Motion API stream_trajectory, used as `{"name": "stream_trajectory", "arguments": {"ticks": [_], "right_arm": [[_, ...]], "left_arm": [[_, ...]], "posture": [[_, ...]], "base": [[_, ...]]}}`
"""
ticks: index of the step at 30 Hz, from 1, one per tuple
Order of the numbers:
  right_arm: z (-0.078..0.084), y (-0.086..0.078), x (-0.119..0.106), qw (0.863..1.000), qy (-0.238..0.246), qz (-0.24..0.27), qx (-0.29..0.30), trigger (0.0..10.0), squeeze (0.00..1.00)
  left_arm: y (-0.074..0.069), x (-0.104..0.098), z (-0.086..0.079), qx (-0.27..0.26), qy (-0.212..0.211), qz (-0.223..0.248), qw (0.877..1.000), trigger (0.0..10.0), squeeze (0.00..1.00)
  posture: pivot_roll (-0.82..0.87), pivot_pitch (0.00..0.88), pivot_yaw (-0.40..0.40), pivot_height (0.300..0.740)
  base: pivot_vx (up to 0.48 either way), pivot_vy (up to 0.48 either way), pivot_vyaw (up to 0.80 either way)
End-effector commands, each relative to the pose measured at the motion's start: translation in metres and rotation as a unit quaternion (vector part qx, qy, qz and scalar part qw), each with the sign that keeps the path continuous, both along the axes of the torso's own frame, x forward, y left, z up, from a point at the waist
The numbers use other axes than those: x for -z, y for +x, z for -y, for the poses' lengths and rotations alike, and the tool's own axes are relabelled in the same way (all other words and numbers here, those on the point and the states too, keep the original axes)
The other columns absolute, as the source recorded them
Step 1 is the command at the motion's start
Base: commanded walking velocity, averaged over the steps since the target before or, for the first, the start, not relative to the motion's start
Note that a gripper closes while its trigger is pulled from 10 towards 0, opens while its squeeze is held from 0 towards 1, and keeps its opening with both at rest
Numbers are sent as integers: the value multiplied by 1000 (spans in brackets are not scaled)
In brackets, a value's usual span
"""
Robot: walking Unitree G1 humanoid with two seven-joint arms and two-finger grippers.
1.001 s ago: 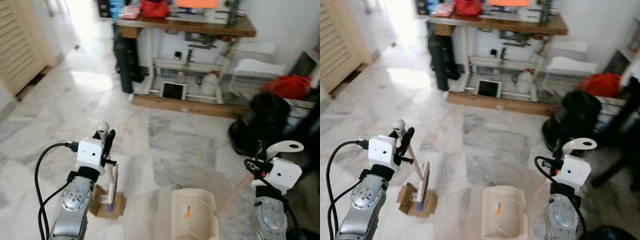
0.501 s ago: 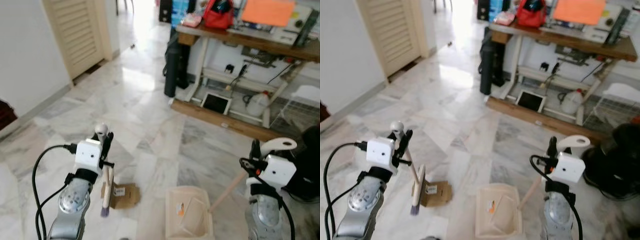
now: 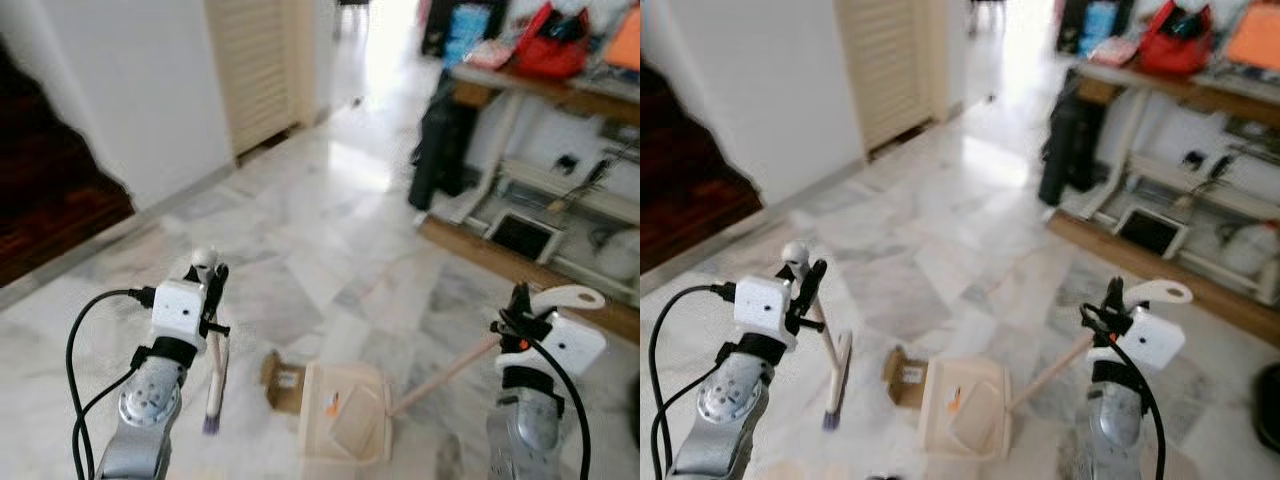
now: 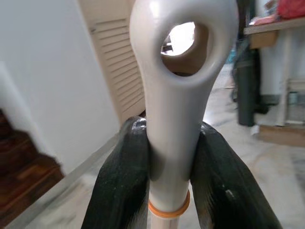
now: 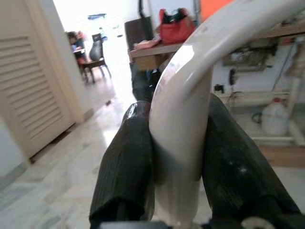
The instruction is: Sweep floor
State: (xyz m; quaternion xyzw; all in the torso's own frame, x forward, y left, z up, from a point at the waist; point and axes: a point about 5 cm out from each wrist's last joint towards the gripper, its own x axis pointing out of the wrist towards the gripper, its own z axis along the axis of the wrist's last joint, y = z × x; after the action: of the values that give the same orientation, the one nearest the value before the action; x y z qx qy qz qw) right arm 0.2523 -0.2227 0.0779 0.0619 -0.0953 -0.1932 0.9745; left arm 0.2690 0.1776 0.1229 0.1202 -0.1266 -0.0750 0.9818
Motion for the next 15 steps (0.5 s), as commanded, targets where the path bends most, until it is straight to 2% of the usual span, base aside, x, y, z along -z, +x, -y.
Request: {"name": "stream_trajectory", "arguments": {"ticks": [1, 10, 15], "right_arm": [[-1, 4, -9, 1000, 7, 20, -2, 10000, 0], [3, 5, -4, 997, 77, 17, 25, 10000, 0], [4, 4, -5, 997, 73, 18, 23, 10000, 0]], "left_arm": [[0, -11, 0, 5, 3, 22, 1000, 10000, 0], [0, -11, 1, 5, 2, 22, 1000, 10000, 0], [0, -11, 1, 5, 3, 21, 1000, 10000, 0]], "posture": [[119, 21, -41, 740], [120, 26, -45, 740], [120, 31, -48, 740]], "base": [[0, 0, 769], [0, 0, 769], [0, 0, 772]]}}
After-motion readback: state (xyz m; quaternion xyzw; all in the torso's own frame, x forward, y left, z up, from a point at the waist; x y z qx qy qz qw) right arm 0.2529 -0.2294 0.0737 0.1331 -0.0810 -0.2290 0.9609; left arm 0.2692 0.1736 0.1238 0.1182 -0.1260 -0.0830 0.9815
